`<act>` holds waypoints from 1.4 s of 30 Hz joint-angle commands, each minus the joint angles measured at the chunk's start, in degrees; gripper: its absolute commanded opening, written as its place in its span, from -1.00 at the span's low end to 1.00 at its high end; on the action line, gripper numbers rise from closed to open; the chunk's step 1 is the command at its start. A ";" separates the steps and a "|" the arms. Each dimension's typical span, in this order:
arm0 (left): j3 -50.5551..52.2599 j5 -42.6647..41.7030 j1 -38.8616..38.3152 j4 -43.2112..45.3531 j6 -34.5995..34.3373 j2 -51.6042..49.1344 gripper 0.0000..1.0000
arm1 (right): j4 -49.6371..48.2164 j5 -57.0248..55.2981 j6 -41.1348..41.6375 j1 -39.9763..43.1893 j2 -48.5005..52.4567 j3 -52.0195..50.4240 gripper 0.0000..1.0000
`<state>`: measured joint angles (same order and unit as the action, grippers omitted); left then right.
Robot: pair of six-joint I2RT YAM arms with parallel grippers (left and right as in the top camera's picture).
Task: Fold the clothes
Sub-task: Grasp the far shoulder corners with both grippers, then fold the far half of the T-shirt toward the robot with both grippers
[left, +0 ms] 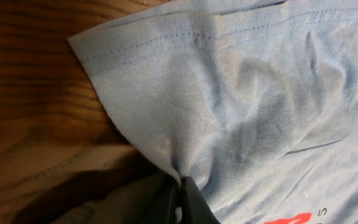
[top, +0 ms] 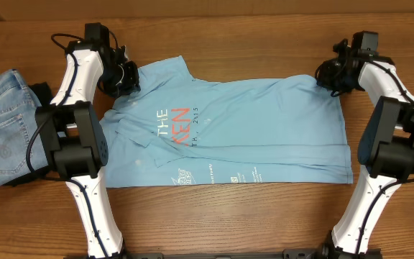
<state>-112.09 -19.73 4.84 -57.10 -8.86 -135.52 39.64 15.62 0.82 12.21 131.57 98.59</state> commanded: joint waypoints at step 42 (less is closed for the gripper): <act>-0.02 7.45 10.95 -39.76 1.60 11.56 -0.92 | 54.55 -14.91 5.44 7.96 -6.34 8.39 -0.83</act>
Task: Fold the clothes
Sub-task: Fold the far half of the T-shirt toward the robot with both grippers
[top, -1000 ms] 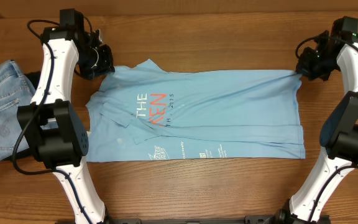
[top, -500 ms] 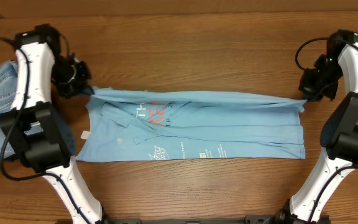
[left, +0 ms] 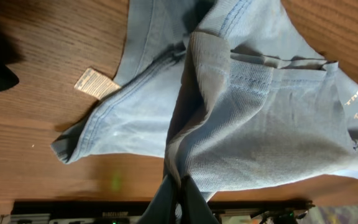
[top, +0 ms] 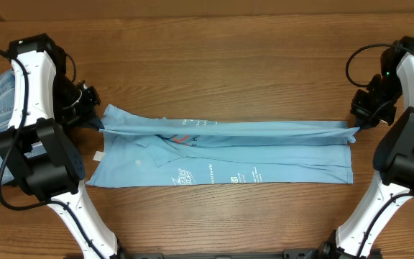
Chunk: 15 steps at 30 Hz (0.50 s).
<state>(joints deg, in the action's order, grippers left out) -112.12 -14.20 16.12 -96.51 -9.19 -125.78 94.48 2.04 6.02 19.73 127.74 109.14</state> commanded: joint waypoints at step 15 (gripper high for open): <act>12.66 7.13 -2.75 -0.37 4.02 1.81 -0.92 | -3.32 -0.90 0.22 0.50 -2.51 -5.66 -0.61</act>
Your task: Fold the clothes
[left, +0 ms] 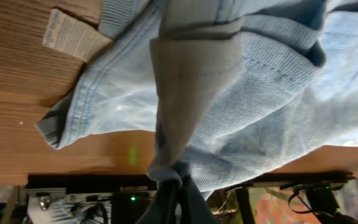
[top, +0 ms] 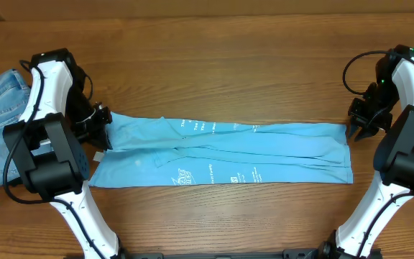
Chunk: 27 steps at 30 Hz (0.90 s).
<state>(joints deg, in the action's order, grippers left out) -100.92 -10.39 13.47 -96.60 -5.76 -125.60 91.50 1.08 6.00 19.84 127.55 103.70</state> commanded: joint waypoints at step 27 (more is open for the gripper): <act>12.04 15.26 -0.92 5.81 -11.82 1.64 -0.04 | -0.48 3.82 -0.20 0.44 -2.32 -0.26 0.06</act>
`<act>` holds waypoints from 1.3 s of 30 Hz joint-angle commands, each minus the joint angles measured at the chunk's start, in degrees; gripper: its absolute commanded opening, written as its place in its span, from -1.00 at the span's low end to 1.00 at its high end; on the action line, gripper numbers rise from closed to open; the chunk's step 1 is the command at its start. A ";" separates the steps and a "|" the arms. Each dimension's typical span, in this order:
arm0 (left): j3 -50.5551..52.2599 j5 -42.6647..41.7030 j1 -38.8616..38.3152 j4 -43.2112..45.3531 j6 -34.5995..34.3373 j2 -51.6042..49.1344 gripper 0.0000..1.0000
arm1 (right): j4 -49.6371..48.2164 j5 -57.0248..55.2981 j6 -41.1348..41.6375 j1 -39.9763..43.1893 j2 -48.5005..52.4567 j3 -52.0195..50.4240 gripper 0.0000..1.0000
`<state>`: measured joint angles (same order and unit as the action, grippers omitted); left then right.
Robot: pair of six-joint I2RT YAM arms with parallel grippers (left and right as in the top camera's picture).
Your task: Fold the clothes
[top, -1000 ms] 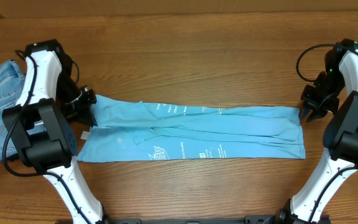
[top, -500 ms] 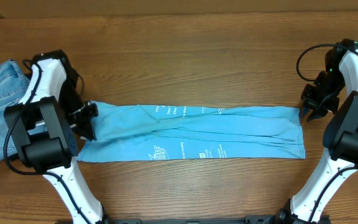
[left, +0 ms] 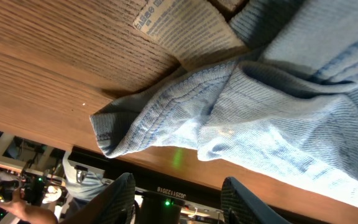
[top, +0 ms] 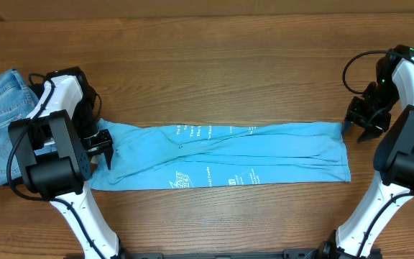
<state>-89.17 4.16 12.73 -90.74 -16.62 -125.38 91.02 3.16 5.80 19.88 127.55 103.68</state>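
A light blue T-shirt with white print lies folded lengthwise into a long band across the wooden table. My left gripper sits at the band's left end. In the left wrist view it stands open with nothing between its fingers. Just ahead of it lie the shirt's hemmed edge and a paper-like label. My right gripper is beside the band's upper right corner. Its fingers look spread and apart from the cloth.
Blue jeans lie bunched at the table's left edge, just behind the left arm. The front edge of the table runs close under the left gripper in the wrist view.
My left gripper has let go of the shirt's folded edge and now stands open, a little nearer the front. The band lies flatter. The right gripper has barely moved.
At first the shirt lay spread out, each gripper shut on a far corner. Then both held that far edge lifted over the middle. Then the edge was down toward the front, forming a long band. Now the left gripper is open.
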 commanded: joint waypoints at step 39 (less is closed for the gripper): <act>-6.95 -17.33 -0.17 7.19 5.33 1.44 -0.07 | -19.71 -6.73 6.23 16.02 -2.51 -4.26 -0.92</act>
<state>-93.91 -6.52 12.73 -85.36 -12.93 -125.36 71.57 5.54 10.92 34.17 124.77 95.81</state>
